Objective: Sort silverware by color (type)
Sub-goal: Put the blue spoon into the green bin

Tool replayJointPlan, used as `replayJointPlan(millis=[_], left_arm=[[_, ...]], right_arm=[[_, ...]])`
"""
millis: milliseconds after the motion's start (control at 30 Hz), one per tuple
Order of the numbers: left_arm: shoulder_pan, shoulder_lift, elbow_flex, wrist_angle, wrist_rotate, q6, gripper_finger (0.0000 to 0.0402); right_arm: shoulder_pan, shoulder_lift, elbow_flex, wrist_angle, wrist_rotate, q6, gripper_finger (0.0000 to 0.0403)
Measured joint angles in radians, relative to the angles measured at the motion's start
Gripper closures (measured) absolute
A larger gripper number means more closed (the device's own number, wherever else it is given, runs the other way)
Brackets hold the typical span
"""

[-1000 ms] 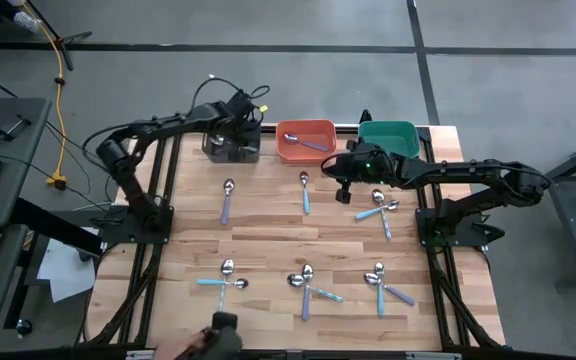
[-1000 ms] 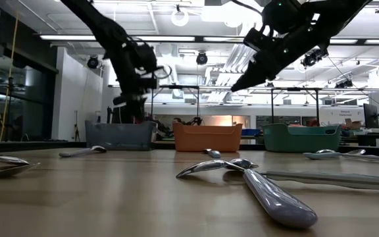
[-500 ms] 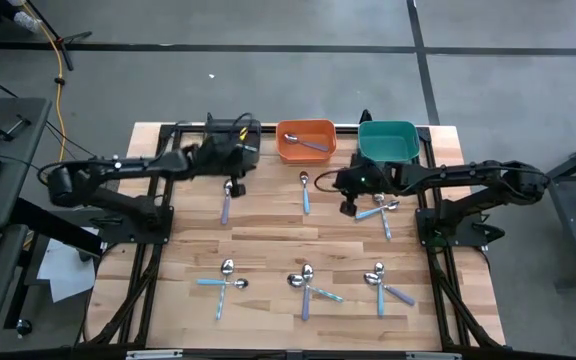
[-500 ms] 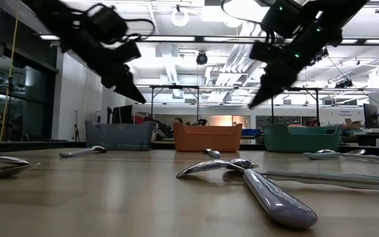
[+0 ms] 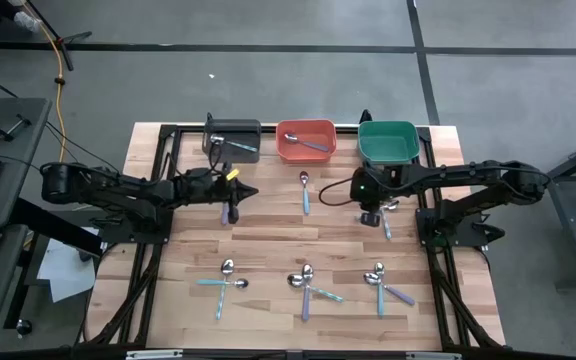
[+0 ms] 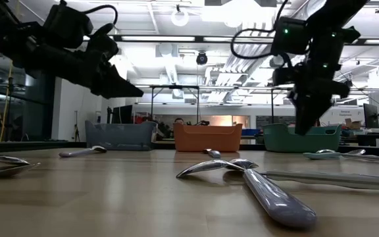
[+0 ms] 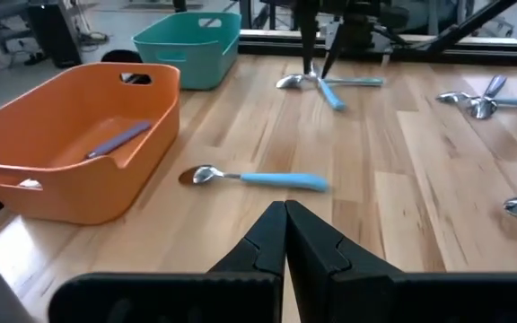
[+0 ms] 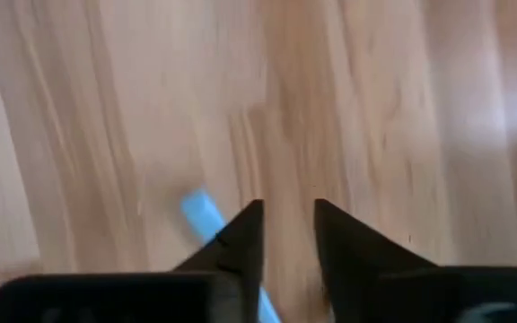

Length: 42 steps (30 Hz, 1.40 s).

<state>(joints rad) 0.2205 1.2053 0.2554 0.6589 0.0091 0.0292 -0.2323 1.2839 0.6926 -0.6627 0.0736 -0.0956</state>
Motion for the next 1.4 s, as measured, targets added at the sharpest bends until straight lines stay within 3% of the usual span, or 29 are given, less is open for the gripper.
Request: replayJointPlan(millis=[200,400,633,967,1233,1400], left_arm=[[0.000,0.001,0.000,-0.001,0.000,0.000,0.0401],[0.000,0.001,0.000,-0.002,-0.002,0.000,0.0401],[0.000,0.001,0.000,-0.002,-0.002,0.009,0.0401],[0.000,0.001,0.000,-0.002,-0.002,0.008,0.0401],[0.001,0.001,0.000,-0.003,-0.002,0.009,0.0401],[0.001,0.001,0.000,-0.003,-0.002,0.011,0.0401]], right_arm=[[-0.044,0.051,0.000,-0.051,-0.043,-0.071,0.0233],[-0.048,0.152,0.000,-0.062,-0.116,-0.123,0.0221],[-0.047,0.227,0.005,-0.057,-0.105,-0.127,0.0259],[-0.047,0.236,0.007,-0.047,-0.107,-0.171,0.0389],[-0.051,0.242,0.170,-0.171,-0.108,-0.135,0.0380],[-0.090,0.241,0.337,-0.289,-0.026,-0.175,0.0393]])
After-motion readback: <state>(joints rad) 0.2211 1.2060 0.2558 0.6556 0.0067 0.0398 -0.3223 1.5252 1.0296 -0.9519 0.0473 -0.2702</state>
